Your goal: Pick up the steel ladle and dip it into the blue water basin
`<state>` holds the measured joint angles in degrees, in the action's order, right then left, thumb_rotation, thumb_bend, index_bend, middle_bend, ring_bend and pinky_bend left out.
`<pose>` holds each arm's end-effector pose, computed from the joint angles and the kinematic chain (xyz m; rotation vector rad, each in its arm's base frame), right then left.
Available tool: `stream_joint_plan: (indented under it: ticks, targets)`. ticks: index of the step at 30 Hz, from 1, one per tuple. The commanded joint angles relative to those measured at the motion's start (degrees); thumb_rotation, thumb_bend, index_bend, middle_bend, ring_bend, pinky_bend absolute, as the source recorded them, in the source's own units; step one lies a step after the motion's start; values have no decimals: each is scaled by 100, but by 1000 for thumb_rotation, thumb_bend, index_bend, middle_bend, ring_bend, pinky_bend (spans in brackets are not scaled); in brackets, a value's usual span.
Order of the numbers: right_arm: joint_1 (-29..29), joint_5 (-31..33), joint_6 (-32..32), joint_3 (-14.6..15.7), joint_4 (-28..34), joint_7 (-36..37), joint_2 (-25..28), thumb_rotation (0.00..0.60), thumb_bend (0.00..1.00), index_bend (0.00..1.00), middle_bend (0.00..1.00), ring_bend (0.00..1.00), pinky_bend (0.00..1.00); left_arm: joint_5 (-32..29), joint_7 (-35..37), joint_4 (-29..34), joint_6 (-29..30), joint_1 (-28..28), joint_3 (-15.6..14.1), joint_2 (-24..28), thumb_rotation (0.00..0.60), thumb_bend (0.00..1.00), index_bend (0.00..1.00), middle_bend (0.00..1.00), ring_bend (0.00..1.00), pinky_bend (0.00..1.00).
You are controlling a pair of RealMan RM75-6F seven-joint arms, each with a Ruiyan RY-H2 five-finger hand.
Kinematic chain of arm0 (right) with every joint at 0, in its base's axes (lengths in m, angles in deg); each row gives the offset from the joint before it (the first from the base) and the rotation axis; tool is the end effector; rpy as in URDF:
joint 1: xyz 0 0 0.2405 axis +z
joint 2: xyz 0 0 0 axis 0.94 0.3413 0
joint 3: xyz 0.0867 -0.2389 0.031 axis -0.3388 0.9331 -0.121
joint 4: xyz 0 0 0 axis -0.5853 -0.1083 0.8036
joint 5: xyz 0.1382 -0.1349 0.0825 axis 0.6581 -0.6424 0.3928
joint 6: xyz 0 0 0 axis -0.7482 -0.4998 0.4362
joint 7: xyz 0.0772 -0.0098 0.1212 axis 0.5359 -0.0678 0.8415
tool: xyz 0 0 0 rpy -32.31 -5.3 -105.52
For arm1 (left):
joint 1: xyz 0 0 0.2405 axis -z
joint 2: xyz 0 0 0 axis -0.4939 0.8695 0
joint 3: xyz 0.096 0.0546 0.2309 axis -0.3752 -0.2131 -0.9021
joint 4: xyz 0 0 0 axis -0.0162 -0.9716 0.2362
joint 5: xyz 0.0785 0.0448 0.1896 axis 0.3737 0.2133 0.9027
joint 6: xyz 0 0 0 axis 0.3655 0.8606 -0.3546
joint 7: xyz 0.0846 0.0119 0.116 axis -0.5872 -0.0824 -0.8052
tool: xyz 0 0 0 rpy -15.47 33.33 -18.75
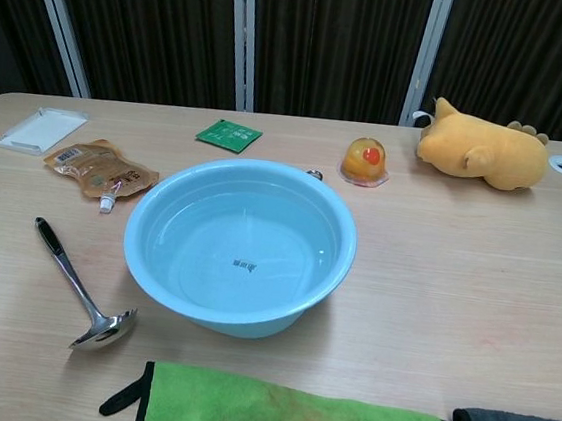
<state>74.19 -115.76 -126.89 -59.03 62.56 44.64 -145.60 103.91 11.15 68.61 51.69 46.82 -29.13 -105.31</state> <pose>-0.3208 -0.1850 0.1730 1.3452 -0.8829 0.8444 -0.3436 0.2616 0.0791 -1.6057 -0.8588 -0.6824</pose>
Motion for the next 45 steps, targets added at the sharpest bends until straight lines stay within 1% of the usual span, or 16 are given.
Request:
stream_joint_plan:
  ticks: [1, 3, 7, 10, 13, 22, 27, 31, 41, 45]
  targets:
    - [17, 44, 36, -21, -13, 28, 11, 600, 0, 0, 0, 0, 0, 88, 329, -595, -312, 342, 58, -450, 600, 296, 468, 0, 0, 0]
    - [25, 79, 58, -38, -23, 85, 31, 600, 0, 0, 0, 0, 0, 73, 390, -821, -497, 480, 67, -638, 600, 295, 469, 0, 0, 0]
    - [31, 110, 77, -55, -36, 159, 59, 600, 0, 0, 0, 0, 0, 66, 439, -1041, -660, 601, 51, -836, 600, 295, 465, 0, 0, 0]
    - [38, 179, 128, -82, -70, 303, 109, 600, 0, 0, 0, 0, 0, 81, 400, -1303, -905, 786, 4, -1156, 600, 295, 451, 0, 0, 0]
    - [48, 217, 163, -102, -99, 412, 149, 600, 0, 0, 0, 0, 0, 103, 373, -1409, -975, 883, -23, -1330, 600, 295, 437, 0, 0, 0]
    - [10, 255, 124, -128, -139, 612, 231, 600, 0, 0, 0, 0, 0, 130, 310, -1576, -1169, 1103, -73, -1613, 600, 294, 402, 0, 0, 0]
    - [-21, 315, 92, -154, -157, 677, 262, 600, 0, 0, 0, 0, 0, 191, 381, -1672, -1235, 1256, -98, -1760, 600, 294, 403, 0, 0, 0]
    - [-47, 399, 69, -199, -178, 745, 294, 600, 0, 0, 0, 0, 0, 176, 423, -1815, -1411, 1379, -121, -1897, 600, 294, 398, 0, 0, 0]
    - [-41, 483, 94, -245, -208, 774, 297, 600, 0, 0, 0, 0, 0, 212, 531, -1940, -1513, 1453, -235, -2039, 600, 295, 459, 0, 0, 0]
    - [-40, 503, 105, -252, -212, 766, 295, 600, 0, 0, 0, 0, 0, 197, 537, -1994, -1551, 1462, -267, -2069, 600, 316, 521, 0, 0, 0]
